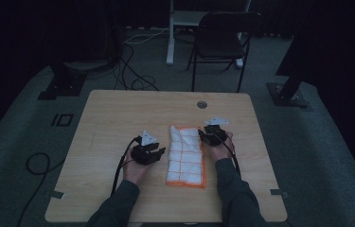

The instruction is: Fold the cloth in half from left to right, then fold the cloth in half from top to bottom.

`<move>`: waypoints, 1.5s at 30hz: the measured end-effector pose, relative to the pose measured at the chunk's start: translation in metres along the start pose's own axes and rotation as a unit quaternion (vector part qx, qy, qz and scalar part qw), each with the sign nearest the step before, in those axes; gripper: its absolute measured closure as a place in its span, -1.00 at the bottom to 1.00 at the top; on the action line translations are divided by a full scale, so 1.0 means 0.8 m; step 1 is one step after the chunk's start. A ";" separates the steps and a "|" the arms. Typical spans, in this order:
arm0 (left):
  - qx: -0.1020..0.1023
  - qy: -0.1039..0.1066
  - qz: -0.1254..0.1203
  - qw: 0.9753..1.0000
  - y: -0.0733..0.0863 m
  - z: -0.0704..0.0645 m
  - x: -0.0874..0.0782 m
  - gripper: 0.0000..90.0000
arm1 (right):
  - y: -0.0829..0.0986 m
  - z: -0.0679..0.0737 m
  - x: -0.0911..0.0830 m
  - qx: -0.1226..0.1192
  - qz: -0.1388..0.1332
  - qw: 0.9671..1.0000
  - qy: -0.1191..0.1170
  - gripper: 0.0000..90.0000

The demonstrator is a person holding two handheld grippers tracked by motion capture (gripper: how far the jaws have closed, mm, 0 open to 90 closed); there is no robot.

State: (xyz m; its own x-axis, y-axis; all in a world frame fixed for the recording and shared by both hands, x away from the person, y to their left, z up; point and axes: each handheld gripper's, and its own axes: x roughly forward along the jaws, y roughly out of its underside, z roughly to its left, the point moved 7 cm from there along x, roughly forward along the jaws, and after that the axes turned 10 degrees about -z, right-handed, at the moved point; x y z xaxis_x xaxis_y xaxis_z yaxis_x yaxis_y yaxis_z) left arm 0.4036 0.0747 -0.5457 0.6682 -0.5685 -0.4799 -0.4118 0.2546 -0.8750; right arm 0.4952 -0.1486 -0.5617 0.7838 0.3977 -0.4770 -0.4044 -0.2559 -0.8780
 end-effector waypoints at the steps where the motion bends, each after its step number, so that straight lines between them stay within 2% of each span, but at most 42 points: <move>1: 0.000 0.000 0.000 1.000 0.000 0.000 0.000 0.40 | -0.001 -0.001 0.002 0.001 0.000 1.000 0.001 0.47; 7: -0.002 -0.002 0.000 1.000 0.001 0.002 -0.001 0.40 | -0.003 -0.005 0.016 0.008 0.000 1.000 0.001 0.46; 14: 0.000 -0.004 0.000 1.000 0.002 0.002 -0.001 0.40 | 0.005 0.000 0.038 0.024 0.021 0.999 -0.010 0.45; 16: 0.000 -0.005 0.000 1.000 0.002 0.003 -0.002 0.40 | 0.007 0.003 0.041 0.027 0.024 0.999 -0.018 0.55; 18: 0.000 -0.005 0.000 1.000 0.003 0.003 -0.002 0.40 | 0.008 0.005 0.041 0.022 0.028 0.999 -0.023 0.76; 20: 0.000 -0.006 0.001 1.000 0.004 0.004 -0.002 0.40 | 0.004 0.005 0.038 0.015 0.023 0.999 -0.022 0.87; 22: -0.001 -0.007 0.002 1.000 0.004 0.004 -0.001 0.40 | -0.001 0.005 0.034 0.009 0.014 1.000 -0.016 0.88; 23: -0.001 -0.007 0.001 1.000 0.004 0.005 -0.001 0.40 | -0.009 0.003 0.029 0.001 -0.001 1.000 -0.006 0.87; 26: -0.002 -0.009 0.000 1.000 0.002 0.007 0.000 0.40 | -0.019 -0.002 0.021 -0.015 -0.022 0.999 0.021 0.58; 30: -0.001 -0.011 0.001 1.000 0.001 0.009 0.002 0.40 | -0.017 -0.010 0.020 -0.011 -0.016 0.999 0.034 0.46; 38: -0.002 -0.014 0.002 1.000 -0.001 0.015 0.009 0.39 | -0.008 -0.010 0.022 0.000 -0.003 1.000 0.027 0.41; 45: -0.001 -0.018 -0.003 1.000 -0.010 0.019 0.025 0.35 | 0.000 -0.003 0.023 0.010 0.005 1.000 0.018 0.36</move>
State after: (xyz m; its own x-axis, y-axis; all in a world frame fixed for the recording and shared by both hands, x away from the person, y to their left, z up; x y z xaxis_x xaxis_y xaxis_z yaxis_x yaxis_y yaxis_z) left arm 0.4298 0.0734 -0.5491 0.6929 -0.5414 -0.4762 -0.4090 0.2488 -0.8780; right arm 0.5107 -0.1436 -0.5702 0.7959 0.3633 -0.4843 -0.4215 -0.2416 -0.8740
